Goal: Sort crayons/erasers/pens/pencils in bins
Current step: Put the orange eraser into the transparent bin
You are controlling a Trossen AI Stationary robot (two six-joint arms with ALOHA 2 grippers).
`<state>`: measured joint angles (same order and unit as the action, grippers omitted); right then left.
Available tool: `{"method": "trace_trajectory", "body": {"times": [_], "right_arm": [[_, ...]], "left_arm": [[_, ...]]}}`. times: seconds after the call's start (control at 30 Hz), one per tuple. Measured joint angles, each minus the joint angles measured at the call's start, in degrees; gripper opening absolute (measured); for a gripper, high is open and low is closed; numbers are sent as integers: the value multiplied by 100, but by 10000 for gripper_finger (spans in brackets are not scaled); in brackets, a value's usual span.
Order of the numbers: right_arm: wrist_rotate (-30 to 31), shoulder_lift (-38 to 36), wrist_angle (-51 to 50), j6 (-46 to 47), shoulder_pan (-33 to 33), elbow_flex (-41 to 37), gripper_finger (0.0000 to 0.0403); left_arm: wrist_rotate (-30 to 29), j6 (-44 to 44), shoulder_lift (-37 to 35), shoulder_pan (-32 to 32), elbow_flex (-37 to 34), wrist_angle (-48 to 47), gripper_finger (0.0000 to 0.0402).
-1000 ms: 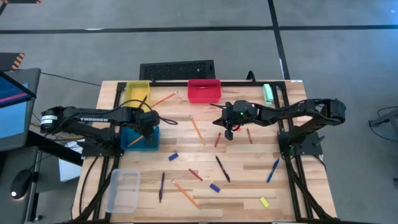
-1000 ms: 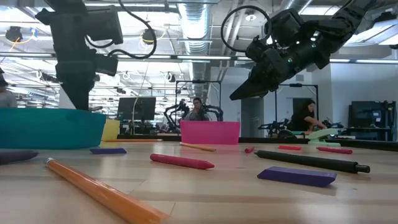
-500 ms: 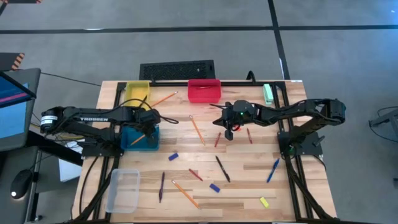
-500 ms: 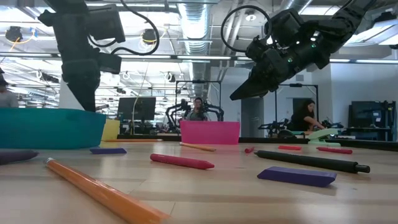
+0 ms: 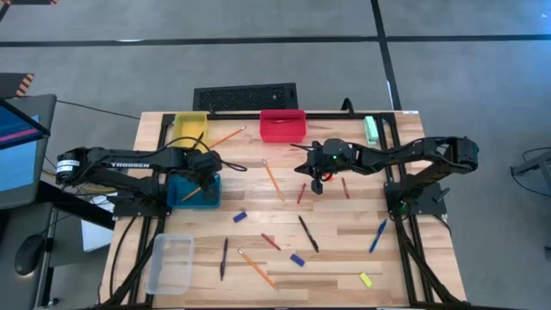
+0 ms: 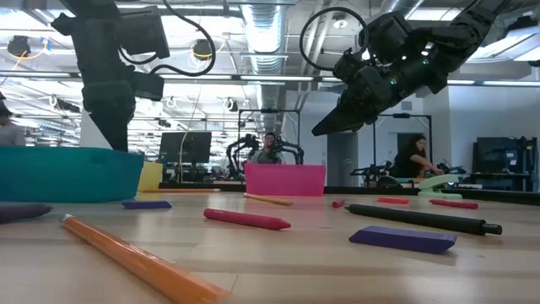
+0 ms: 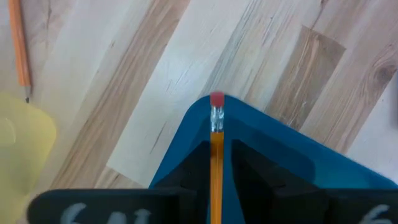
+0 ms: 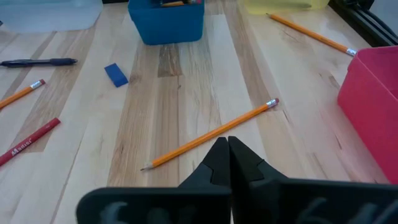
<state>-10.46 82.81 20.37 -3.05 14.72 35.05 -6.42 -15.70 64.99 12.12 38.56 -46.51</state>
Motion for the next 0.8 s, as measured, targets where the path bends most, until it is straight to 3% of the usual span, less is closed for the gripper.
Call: {"method": "trace_trajectory", "body": {"times": [0.23, 0.33, 0.47, 0.6, 0.8], "right_arm": [[0, 0, 1, -2, 0, 0, 6], [0, 0, 15, -2, 0, 1, 3], [0, 0, 69, 0, -13, 2, 3], [0, 0, 130, 0, -48, 2, 5], [5, 0, 68, 189, -27, 2, 3]], "left_arm": [[-197, 177, -40, -6, 545, -671, 115], [-317, 176, -244, -81, 606, -524, 116], [-265, 327, -660, -248, 361, 452, 85], [163, 496, -1114, -275, -71, 1856, 42], [614, 606, -1388, -275, -1210, 4936, 3]]}}
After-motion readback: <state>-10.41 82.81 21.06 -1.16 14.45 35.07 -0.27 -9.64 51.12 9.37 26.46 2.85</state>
